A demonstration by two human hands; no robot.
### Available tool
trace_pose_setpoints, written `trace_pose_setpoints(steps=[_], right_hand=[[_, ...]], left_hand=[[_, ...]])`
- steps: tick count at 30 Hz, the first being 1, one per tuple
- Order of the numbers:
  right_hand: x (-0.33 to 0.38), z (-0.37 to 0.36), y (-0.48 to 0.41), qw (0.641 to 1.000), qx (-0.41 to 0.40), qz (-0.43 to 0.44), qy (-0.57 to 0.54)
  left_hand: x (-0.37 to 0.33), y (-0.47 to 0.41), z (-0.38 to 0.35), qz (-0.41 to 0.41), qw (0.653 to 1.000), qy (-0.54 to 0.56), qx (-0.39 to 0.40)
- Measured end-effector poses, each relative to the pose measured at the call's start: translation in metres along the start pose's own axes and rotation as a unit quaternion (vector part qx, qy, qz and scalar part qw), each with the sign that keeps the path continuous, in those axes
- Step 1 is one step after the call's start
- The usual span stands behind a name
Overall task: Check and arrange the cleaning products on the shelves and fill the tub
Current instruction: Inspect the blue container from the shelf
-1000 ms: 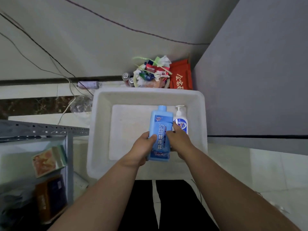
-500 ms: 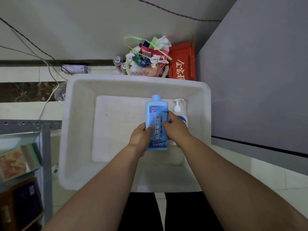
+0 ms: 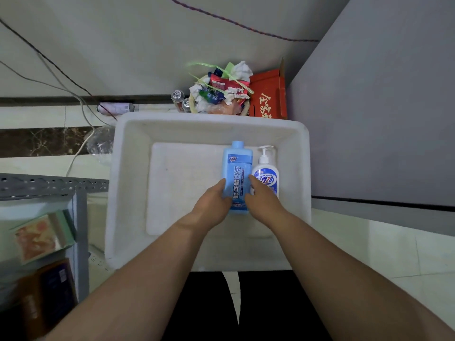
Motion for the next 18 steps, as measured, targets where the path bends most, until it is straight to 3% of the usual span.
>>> trace_pose_setpoints(steps=[6,10,14,18], right_hand=[[0.034,0.008,0.107,0.975,-0.023,0.122,0.184],[0.081,0.019,0.19,0.919,-0.101,0.282,0.256],[0.122,0.021,0.253,0.872,-0.078,0.361,0.321],[0.154,0.012,0.308,0.798,-0.074,0.482,0.353]], left_hand=[[-0.044,0.101,0.051,-0.128,0.971,-0.199,-0.024],[-0.066,0.177,0.09,-0.188,0.936,-0.28,-0.101],[-0.094,0.251,0.123,-0.223,0.902,-0.313,-0.195],[-0.112,0.321,0.139,-0.181,0.886,-0.316,-0.286]])
Point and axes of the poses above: each hand's wrist, its own y-axis away from the middle knuckle, its own z-axis out of the back of the hand, x = y × z, the point moved 10 cm from there along -y, towards the middle knuckle, and after that the axes turned 6 degrees about -z, right-handed, at the moved point
